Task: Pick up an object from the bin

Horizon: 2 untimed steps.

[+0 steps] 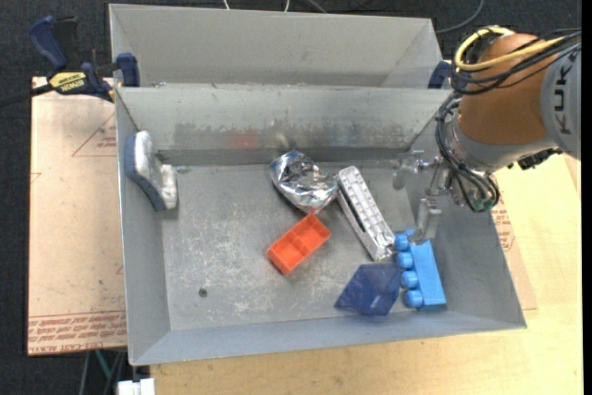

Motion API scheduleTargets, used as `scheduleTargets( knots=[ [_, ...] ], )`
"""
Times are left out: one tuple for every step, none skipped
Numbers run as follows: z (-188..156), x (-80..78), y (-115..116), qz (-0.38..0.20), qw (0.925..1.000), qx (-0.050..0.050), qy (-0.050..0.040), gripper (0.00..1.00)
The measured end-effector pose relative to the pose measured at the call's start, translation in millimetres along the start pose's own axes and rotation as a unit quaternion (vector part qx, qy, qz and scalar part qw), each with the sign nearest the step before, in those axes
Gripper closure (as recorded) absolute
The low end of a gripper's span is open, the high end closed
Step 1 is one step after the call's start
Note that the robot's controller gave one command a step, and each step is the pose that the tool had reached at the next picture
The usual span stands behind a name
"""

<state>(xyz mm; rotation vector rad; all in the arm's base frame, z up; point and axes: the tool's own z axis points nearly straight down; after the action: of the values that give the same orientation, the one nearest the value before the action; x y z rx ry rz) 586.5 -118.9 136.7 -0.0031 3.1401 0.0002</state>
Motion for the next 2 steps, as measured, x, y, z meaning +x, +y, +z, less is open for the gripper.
scheduleTargets(
  knots=[
    [0.0, 0.0, 0.0, 0.0, 1.0, 0.0, 0.0, 0.0],
    [67.1, 12.0, 17.6, -0.072, 0.9974, -0.001, 0.0012, 0.0]
  ],
)
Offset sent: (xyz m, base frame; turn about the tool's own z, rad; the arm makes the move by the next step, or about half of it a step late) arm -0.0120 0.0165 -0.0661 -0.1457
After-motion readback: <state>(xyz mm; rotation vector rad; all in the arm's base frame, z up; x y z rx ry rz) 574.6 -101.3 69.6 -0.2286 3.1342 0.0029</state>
